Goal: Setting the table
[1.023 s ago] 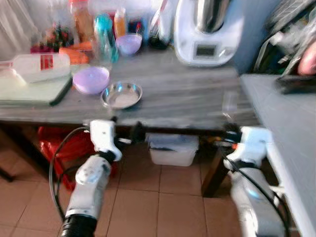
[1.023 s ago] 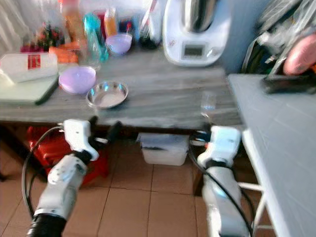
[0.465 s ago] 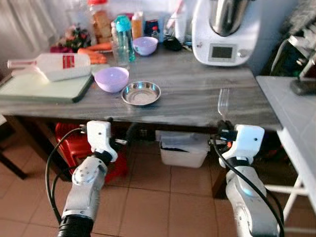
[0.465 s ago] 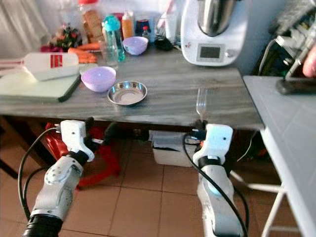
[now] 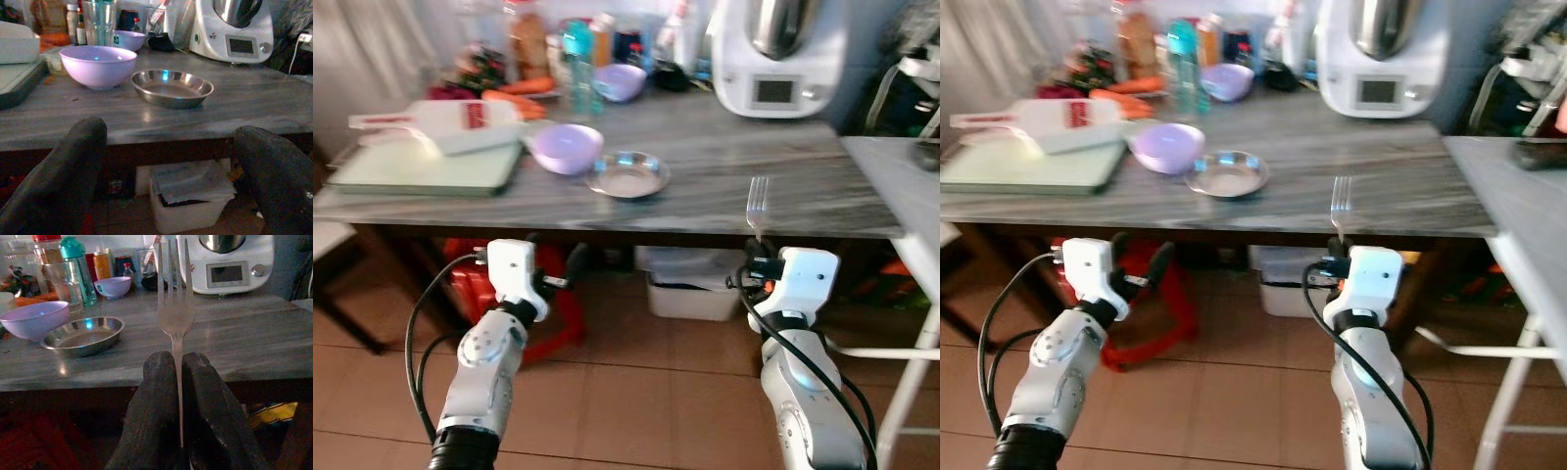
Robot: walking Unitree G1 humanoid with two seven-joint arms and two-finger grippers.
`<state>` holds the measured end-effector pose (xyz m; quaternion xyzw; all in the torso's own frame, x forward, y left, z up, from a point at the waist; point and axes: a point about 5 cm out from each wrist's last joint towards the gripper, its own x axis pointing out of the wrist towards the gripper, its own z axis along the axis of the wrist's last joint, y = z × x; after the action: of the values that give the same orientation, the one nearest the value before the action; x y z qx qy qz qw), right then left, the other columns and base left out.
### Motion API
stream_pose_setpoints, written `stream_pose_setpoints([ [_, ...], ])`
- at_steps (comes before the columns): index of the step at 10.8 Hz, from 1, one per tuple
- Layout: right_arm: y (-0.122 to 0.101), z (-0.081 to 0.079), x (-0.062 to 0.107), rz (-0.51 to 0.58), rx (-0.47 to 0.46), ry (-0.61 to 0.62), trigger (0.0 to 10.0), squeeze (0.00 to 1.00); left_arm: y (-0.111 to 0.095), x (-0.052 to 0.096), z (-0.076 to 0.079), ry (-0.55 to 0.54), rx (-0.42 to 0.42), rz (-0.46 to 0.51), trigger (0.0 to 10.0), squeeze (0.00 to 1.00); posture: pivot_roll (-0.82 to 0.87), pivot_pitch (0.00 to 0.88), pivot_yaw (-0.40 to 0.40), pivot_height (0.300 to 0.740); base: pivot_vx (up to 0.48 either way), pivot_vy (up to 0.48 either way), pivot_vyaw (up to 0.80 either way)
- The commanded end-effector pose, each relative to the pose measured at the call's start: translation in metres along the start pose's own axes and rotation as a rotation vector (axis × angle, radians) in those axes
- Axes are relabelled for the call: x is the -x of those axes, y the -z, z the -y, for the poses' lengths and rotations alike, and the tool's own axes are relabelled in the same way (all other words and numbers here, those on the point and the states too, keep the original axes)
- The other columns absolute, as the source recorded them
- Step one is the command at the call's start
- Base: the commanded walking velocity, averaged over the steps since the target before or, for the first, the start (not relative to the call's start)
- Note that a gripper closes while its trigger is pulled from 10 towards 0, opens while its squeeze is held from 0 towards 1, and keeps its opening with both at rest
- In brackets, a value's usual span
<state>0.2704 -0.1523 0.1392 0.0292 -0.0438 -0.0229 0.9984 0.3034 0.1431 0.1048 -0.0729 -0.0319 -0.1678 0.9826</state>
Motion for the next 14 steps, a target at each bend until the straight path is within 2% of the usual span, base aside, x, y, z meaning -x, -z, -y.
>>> stream_pose_setpoints([
  [1, 0.0003, 0.0067, 0.0017, 0.000, 0.010, 0.022, 10.0, 0.00, -0.0007, -0.0034, 0.0078, 0.031, -0.002, 0.000, 10.0, 0.00, 0.00, 0.045, 0.050, 0.740, 0.000, 0.330, 0.00],
  [3, 0.0001, 0.0074, 0.0019, 0.000, 0.014, 0.022, 10.0, 0.00, -0.0019, -0.0042, 0.0085, 0.024, 0.001, 0.012, 10.0, 0.00, 0.00, 0.046, 0.049, 0.740, 0.000, 0.000, 0.00],
  [6, -0.0004, 0.0069, 0.0016, 0.003, 0.020, 0.011, 10.0, 0.00, -0.0031, -0.0031, 0.0122, 0.068, 0.009, 0.015, 10.0, 0.00, 0.00, 0.046, 0.048, 0.740, 0.000, 0.000, 0.00],
  [14, -0.0012, 0.0081, 0.0004, 0.008, 0.027, 0.016, 10.0, 0.00, -0.0029, -0.0036, 0.0165, 0.094, 0.023, 0.017, 10.0, 0.00, 0.00, 0.041, 0.045, 0.740, 0.307, 0.000, 0.00],
])
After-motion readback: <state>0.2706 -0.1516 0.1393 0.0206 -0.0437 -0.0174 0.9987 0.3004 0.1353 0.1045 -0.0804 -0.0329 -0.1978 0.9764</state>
